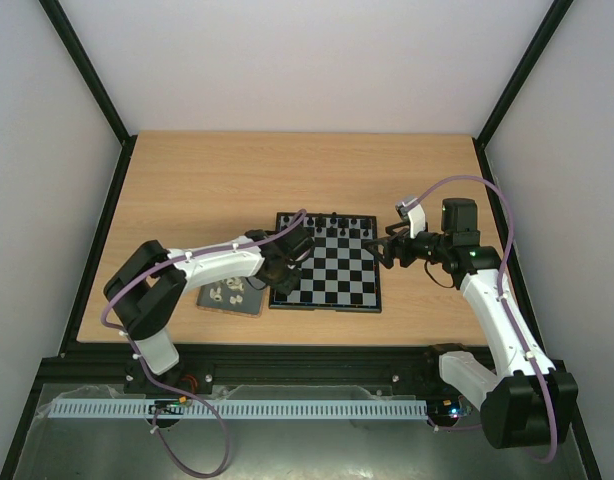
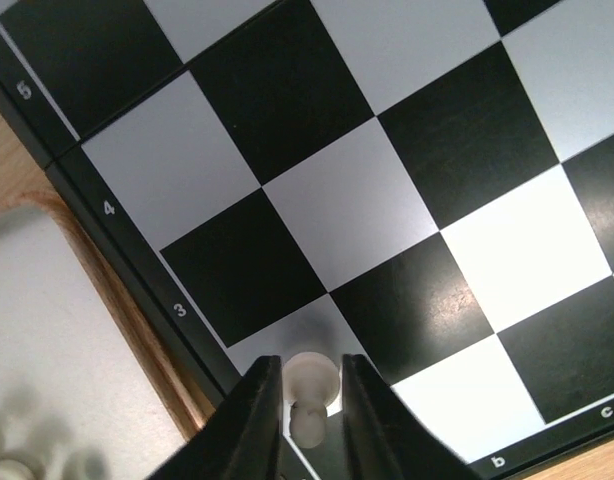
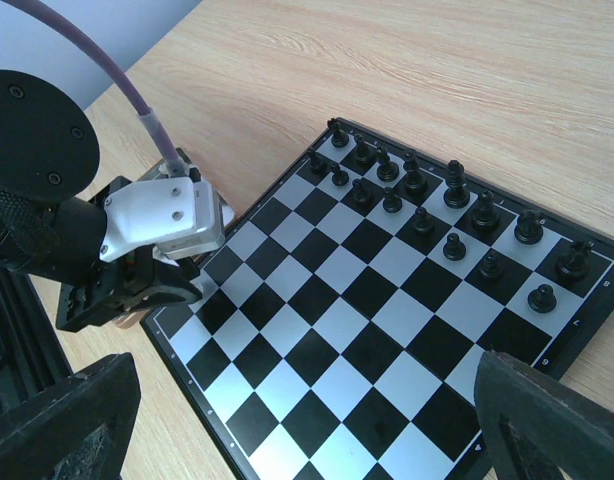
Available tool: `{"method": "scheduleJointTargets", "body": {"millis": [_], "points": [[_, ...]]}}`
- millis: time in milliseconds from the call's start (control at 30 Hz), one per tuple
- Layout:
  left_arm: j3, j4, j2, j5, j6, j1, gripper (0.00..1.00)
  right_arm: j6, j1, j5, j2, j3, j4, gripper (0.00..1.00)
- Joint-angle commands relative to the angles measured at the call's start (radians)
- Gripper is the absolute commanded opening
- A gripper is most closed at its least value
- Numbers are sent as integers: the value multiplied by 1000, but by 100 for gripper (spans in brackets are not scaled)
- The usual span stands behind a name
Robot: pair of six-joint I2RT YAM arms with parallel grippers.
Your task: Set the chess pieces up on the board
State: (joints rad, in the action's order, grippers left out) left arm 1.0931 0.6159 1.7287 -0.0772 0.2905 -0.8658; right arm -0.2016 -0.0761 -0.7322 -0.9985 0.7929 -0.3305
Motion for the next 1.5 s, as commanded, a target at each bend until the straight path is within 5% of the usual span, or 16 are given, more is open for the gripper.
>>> {"method": "scheduleJointTargets", "body": {"millis": [0, 67, 100, 167, 200, 533, 667, 833, 967, 1233, 1467], "points": [[21, 27, 7, 8, -8, -4, 26, -15, 1, -9, 8, -14, -6, 93], [27, 35, -11, -5, -5, -4, 36, -15, 1, -8, 8, -14, -7, 93], [30, 40, -23, -14, 0, -4, 50, -15, 1, -8, 8, -14, -6, 93], [35, 47, -59, -45, 19, -3, 96, -15, 1, -9, 8, -14, -6, 93], [37, 50, -85, -58, 31, 0, 99, -15, 1, -8, 8, -13, -7, 93], [38, 126, -236, -330, 90, 54, 99, -15, 1, -11, 8, -12, -7, 93], [-42, 40, -353, -293, 72, 117, 99, -15, 1, -12, 11, -12, -7, 93], [-84, 59, -494, -547, 307, 238, 99, -13, 1, -13, 10, -12, -8, 93], [-91, 84, -429, -324, 202, 390, 99, -14, 1, -13, 8, -11, -7, 93], [-145, 102, -299, -16, 184, 536, 33, -18, 1, -13, 11, -11, -11, 93], [-177, 112, -254, -28, 203, 539, 23, -21, 1, -14, 6, -10, -13, 93]]}}
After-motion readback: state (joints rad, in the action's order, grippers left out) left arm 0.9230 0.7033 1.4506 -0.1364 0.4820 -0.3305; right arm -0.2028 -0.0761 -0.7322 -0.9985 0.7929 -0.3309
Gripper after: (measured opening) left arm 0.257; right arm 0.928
